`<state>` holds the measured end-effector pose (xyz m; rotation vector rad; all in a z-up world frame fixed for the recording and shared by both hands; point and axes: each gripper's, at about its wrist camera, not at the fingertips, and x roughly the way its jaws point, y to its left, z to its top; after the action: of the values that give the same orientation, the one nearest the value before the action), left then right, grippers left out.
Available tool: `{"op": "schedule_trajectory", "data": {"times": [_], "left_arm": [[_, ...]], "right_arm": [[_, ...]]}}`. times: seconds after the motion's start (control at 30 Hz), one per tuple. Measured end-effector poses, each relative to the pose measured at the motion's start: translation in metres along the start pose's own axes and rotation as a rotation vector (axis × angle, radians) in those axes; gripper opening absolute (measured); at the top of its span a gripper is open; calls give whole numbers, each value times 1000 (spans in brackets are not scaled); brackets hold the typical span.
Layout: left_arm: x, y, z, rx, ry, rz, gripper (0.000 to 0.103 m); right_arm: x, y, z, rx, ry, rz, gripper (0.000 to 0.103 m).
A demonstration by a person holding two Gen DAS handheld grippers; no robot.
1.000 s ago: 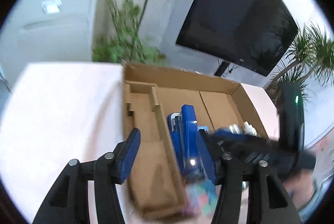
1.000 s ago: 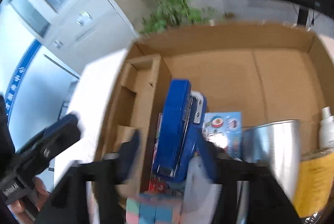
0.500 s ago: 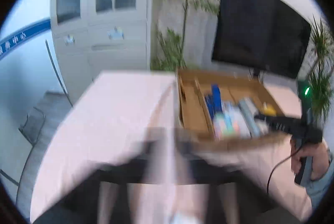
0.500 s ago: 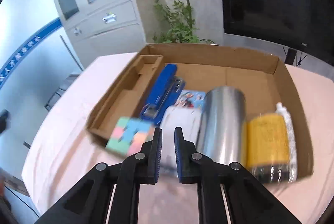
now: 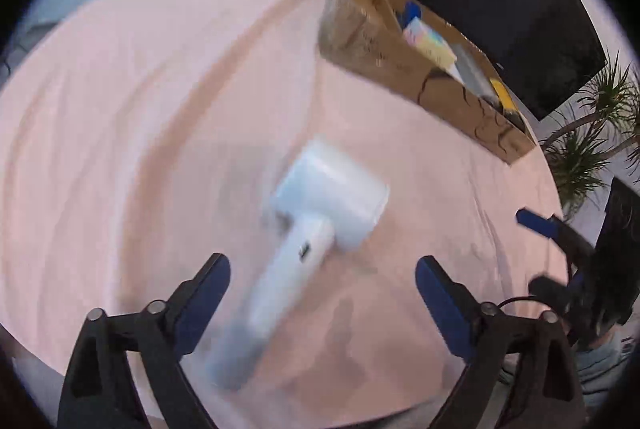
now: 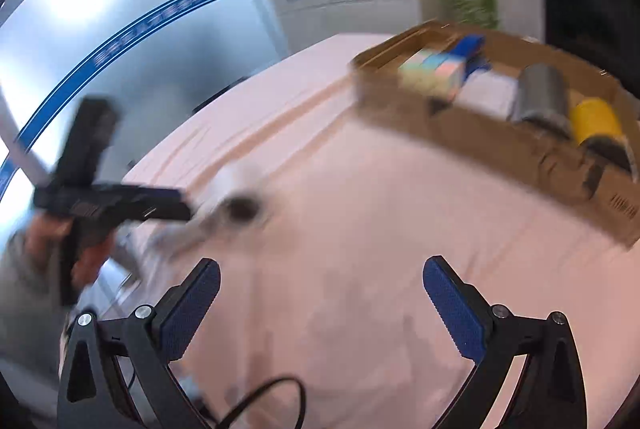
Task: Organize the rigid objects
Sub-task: 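Grasp the white hair dryer by its handle with the right gripper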
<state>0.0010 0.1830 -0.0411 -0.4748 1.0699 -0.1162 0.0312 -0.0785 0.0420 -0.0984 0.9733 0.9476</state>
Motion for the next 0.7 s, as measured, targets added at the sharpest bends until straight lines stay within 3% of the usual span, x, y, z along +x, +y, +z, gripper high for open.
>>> {"op": "schedule_trajectory", "data": {"times": [0.13, 0.2, 0.33, 0.37, 0.43, 0.53, 0.7], "left_arm": [[12, -11, -12, -24, 21, -27, 88], [29, -26, -16, -19, 60, -55, 77], [52, -66, -15, 20, 71, -97, 73], [59, -73, -13, 3, 69, -123, 67], [68, -84, -9, -21, 49, -140, 67], [74, -97, -8, -18, 18, -106, 67], [76, -85, -3, -124, 1, -152, 66]], "right_arm": [[11, 13, -26, 19, 60, 93, 100], [12, 18, -31, 2, 55, 93, 99], [0, 16, -36, 1, 31, 83, 95], [-2, 12, -38, 14, 27, 79, 94], [-1, 4, -39, 43, 34, 67, 86], [2, 2, -37, 20, 42, 31, 76], [16, 11, -17, -76, 51, 44, 69]]}}
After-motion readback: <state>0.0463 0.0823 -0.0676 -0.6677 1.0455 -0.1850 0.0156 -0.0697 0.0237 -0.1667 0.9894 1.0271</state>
